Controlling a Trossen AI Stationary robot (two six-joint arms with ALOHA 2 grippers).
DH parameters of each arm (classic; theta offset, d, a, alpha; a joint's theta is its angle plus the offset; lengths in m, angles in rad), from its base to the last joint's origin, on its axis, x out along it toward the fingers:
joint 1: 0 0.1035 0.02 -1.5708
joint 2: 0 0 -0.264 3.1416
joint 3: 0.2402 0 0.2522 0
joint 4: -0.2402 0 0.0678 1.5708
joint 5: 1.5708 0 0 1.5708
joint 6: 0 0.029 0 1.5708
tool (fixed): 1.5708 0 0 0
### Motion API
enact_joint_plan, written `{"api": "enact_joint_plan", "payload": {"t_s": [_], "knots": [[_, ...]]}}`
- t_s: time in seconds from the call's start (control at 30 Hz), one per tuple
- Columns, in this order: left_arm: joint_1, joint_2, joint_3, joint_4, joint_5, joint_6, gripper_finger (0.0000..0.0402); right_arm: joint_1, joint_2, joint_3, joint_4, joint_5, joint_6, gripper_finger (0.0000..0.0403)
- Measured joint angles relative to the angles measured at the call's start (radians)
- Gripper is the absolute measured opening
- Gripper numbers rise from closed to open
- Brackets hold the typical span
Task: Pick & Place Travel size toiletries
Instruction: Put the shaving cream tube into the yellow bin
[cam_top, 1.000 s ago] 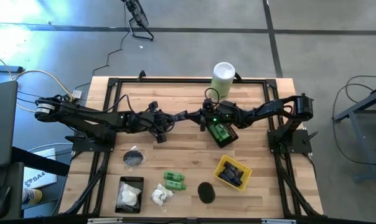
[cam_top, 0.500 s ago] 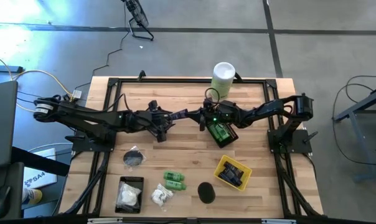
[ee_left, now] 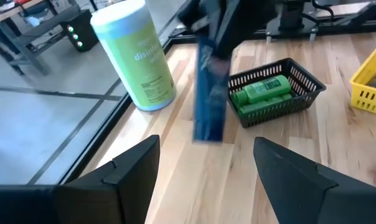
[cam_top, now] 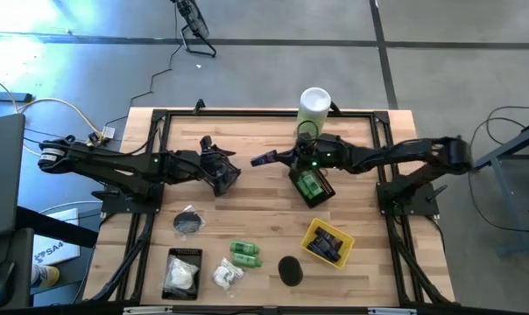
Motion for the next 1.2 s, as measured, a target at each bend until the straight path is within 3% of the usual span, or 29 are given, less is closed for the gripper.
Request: {"api": "enact_joint_plan", "payload": {"t_s": [0.2, 0.33, 0.6, 0.9, 1.2], "knots": [[0.0, -0.002, 0.0, 0.0, -0.02, -0.034, 0.0253, 0.001, -0.218, 0.0, -0.338, 0.0, -0.014, 0.0003], [0.0, -0.002, 0.0, 0.0, -0.02, -0.034, 0.0253, 0.001, -0.345, 0.0, -0.536, -0.057, 0.011, 0.0003], [0.0, -0.002, 0.0, -0.001, -0.021, -0.035, 0.0253, 0.03, -0.515, 0.0, -0.868, -0.136, 0.065, 0.0003], [0.0, -0.002, 0.0, -0.01, -0.023, -0.035, 0.0253, 0.121, -0.547, 0.0, -1.072, -0.233, 0.119, 0.0003], [0.0, -0.002, 0.0, -0.015, -0.023, -0.035, 0.0253, 0.261, -0.519, 0.0, -1.097, -0.308, 0.208, 0.0003]]}}
